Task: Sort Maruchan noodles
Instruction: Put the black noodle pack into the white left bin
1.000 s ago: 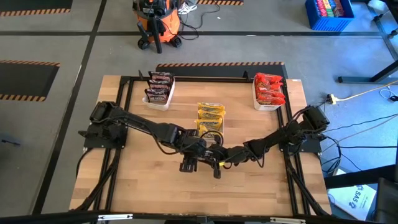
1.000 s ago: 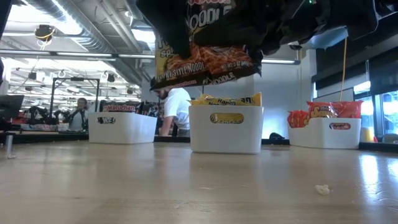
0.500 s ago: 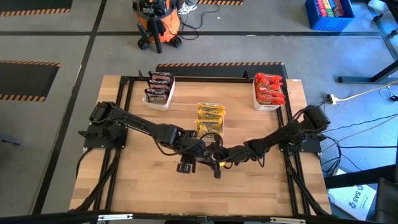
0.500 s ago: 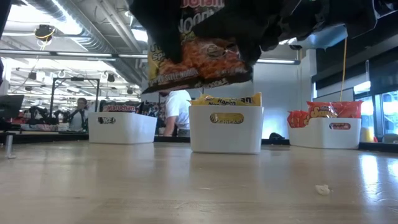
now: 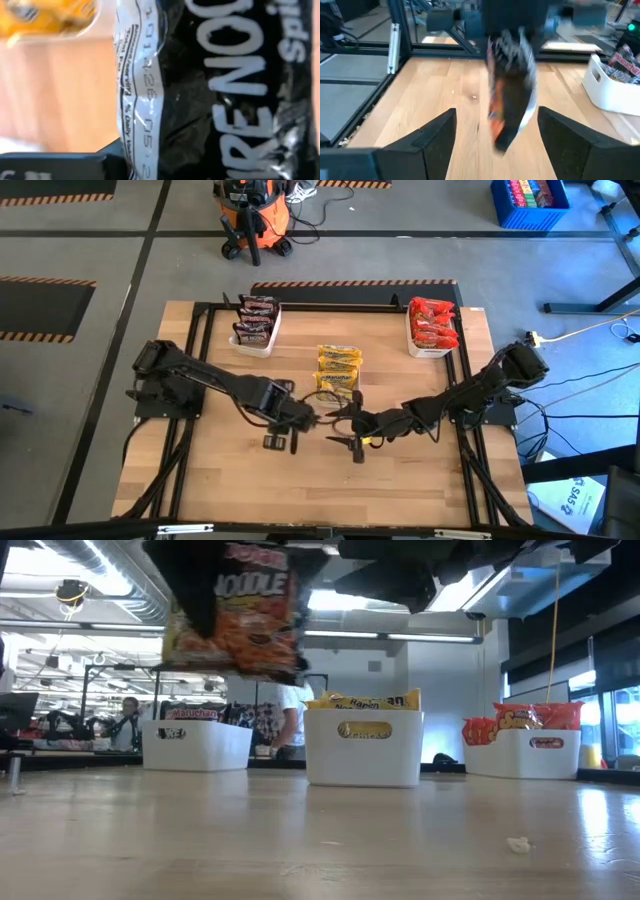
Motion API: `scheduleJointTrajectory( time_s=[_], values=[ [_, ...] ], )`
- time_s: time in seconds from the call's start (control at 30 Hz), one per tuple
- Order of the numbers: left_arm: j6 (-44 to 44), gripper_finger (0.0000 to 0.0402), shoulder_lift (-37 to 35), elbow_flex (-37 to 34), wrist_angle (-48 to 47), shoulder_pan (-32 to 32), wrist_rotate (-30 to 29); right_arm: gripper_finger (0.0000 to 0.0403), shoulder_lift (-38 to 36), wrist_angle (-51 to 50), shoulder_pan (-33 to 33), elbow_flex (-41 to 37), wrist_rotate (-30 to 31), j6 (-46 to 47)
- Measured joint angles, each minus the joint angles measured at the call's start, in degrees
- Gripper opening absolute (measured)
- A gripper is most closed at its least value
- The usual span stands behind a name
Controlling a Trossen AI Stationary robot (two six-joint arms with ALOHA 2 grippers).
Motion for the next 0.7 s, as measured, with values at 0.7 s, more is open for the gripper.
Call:
scheduleJointTrajectory(
  time_s=[0.7],
  values=[
    [9.67, 0.0143, -20.61, -13.42, -12.12, 23.09, -12.17, 0.026, -0.01, -1.45, 0.81, -2.49, -2.99, -0.1]
  ],
)
